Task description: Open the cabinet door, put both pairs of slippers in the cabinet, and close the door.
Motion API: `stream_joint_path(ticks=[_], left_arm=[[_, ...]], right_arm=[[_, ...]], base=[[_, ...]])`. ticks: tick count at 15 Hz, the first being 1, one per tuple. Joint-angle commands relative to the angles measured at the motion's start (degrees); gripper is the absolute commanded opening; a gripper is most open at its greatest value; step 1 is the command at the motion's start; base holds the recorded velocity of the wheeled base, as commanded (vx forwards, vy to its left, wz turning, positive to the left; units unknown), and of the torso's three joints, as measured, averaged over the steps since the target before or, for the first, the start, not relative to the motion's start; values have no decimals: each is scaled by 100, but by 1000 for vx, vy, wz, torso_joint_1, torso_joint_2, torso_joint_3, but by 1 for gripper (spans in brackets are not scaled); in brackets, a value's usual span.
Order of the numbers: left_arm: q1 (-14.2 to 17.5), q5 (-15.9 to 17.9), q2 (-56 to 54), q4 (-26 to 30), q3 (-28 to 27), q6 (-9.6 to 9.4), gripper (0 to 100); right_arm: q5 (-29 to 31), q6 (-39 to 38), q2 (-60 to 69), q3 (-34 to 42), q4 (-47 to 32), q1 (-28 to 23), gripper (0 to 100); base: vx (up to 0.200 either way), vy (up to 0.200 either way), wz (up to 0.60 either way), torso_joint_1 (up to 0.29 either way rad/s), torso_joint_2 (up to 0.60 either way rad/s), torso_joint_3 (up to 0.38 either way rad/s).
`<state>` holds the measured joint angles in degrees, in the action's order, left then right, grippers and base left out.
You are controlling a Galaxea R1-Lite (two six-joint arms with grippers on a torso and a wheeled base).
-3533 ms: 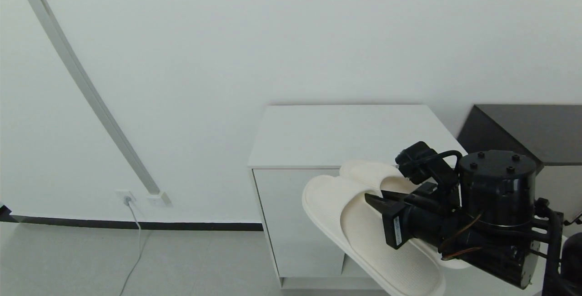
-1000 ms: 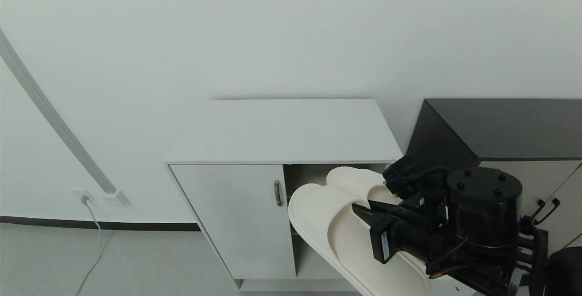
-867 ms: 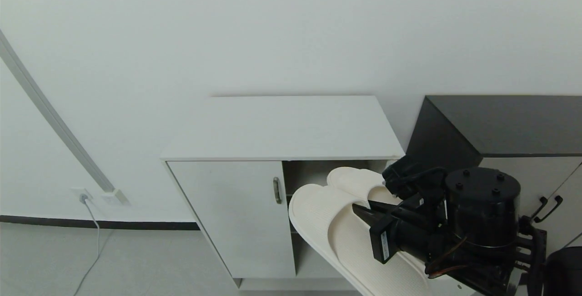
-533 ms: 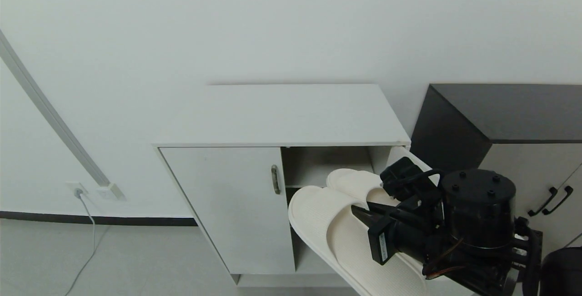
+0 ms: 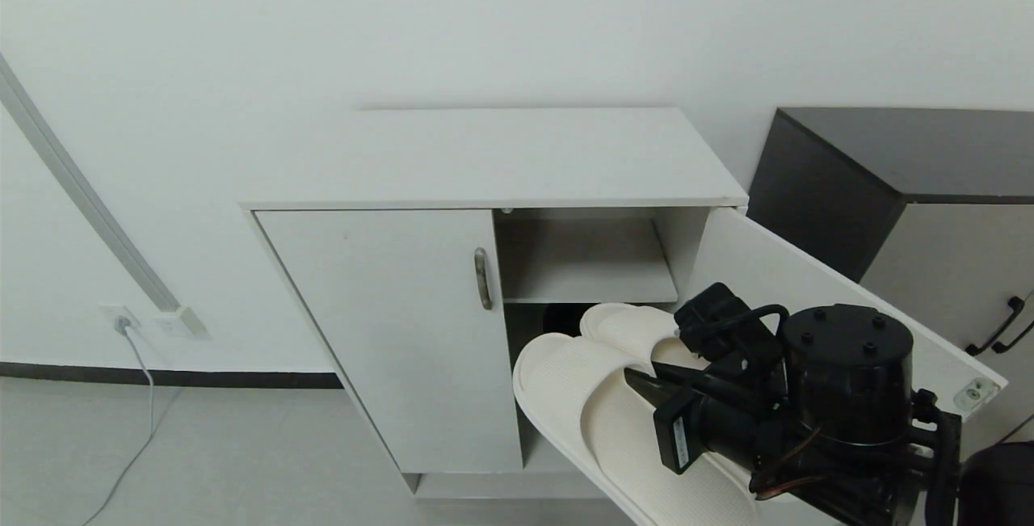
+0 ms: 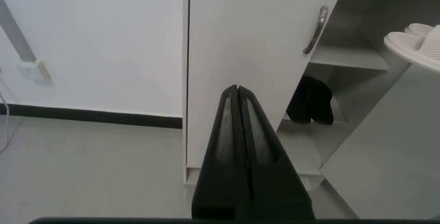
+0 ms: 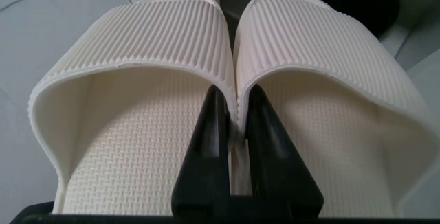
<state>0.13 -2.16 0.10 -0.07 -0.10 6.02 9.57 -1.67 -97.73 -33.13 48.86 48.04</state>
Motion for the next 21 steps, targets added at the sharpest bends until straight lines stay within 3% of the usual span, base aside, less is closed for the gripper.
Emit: stream_joint_path(ticks=[1,11,18,21], left_arm=[[4,-4,-1,-1,1,4,0],[4,-4,-1,-1,1,4,0],[4,-4,-1,-1,1,22,0],[4,-4,-1,-1,1,22,0]], right_arm=[[1,0,-9,0,-8,12,0],[54,9,-18,35,1,12,0],[63,0,-79,35,18,12,0],[142,9,-150,53,159,12,0]], base=[[0,0,0,-193,505,325],[0,0,0,-142,478,331],[0,0,0,-52,438,378],[0,0,0,1,139,133]])
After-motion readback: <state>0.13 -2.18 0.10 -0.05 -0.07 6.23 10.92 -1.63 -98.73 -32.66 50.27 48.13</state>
